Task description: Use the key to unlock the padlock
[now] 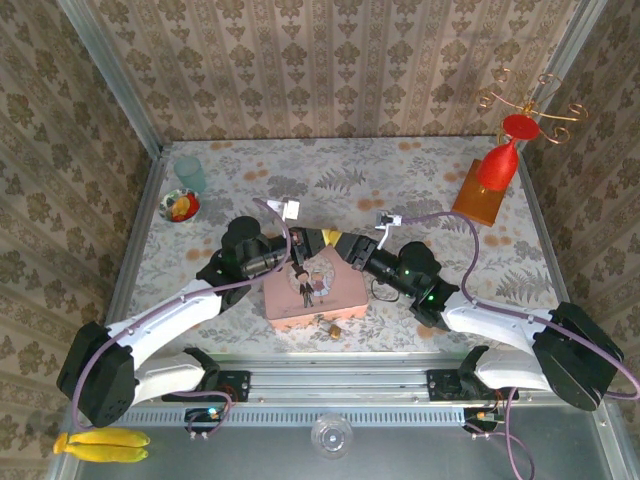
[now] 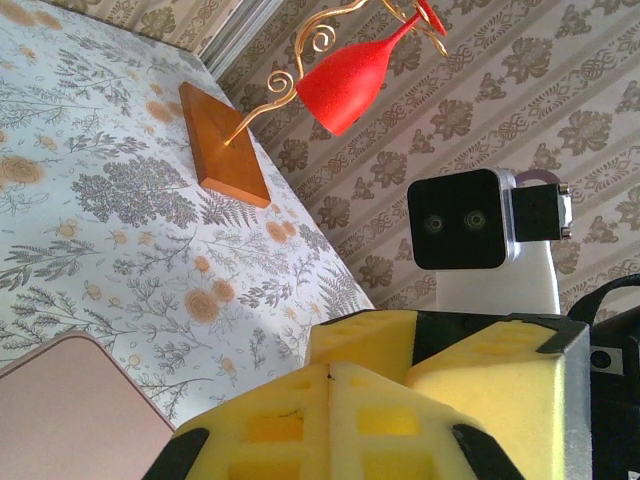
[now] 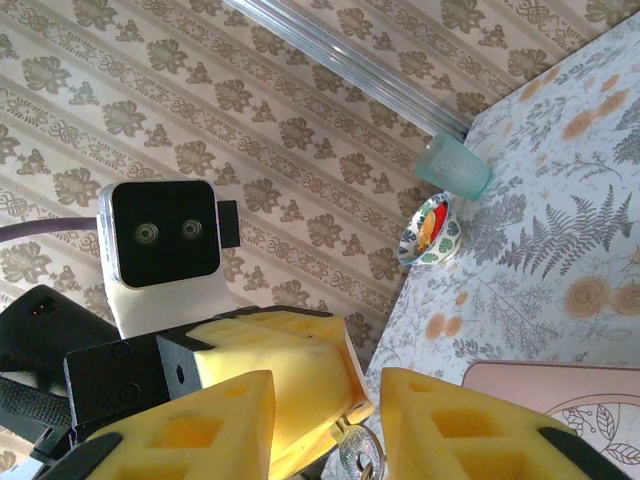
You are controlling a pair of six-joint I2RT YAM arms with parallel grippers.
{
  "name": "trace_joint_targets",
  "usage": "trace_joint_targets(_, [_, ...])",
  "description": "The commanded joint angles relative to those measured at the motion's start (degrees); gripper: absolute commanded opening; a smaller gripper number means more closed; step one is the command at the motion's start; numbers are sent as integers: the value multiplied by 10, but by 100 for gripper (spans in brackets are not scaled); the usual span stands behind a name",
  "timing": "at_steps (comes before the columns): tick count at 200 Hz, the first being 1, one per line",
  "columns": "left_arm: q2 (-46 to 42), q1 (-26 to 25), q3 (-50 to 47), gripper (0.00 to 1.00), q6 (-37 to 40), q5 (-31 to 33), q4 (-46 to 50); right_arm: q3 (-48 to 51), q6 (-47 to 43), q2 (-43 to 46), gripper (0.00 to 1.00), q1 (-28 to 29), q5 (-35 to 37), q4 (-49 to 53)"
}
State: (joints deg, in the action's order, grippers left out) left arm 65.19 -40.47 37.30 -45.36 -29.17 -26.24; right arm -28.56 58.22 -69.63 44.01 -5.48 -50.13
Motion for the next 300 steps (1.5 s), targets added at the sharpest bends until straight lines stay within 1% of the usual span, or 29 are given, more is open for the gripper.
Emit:
trace_joint_targets(1, [-23,-1,23,0,8,-6,-8,-10,-11,0,32,-2,-10,-17])
trace_joint_targets(25, [-27,6,22,0,-2,-6,-12,-9,-10,-2,33,-2,-21,-22])
trace_joint_targets(47, [-29,15,20,0,-21,-15,-35,-5,-10,2,34,-2,-23,-25])
trace_joint_targets(110, [-19,14,25,0,-44,-30,-58,-13,-14,-2,34,-2,-45,-37])
trace_joint_targets(162, [-11,6,29,0,-45,-34,-58,-19,-13,-4,28,-2,-53,-44])
trace_joint_targets(212, [-5,-10,22,0,-44,-26,-62,-17,-15,7,17,-2,-44,-26])
trace_joint_targets(230, [-11,-11,22,0,-36,-19,-44,-21,-16,11,11,-2,-38,2])
trace_joint_targets(244, [-15,-10,24,0,-24,-13,-20,-25,-17,18,2,-2,-24,38])
trace_joint_targets(251, [-17,-12,23,0,-19,-9,-12,-22,-18,23,0,-2,-16,49])
trace_joint_targets(270, [-24,-10,19,0,-10,7,8,-24,-24,39,0,-1,6,92])
trace_joint_targets(290, [-32,-10,20,10,6,26,44,-33,-38,56,0,-1,20,145])
trace_joint_targets(300, [-35,-11,25,17,18,34,70,-35,-43,64,0,-1,28,162])
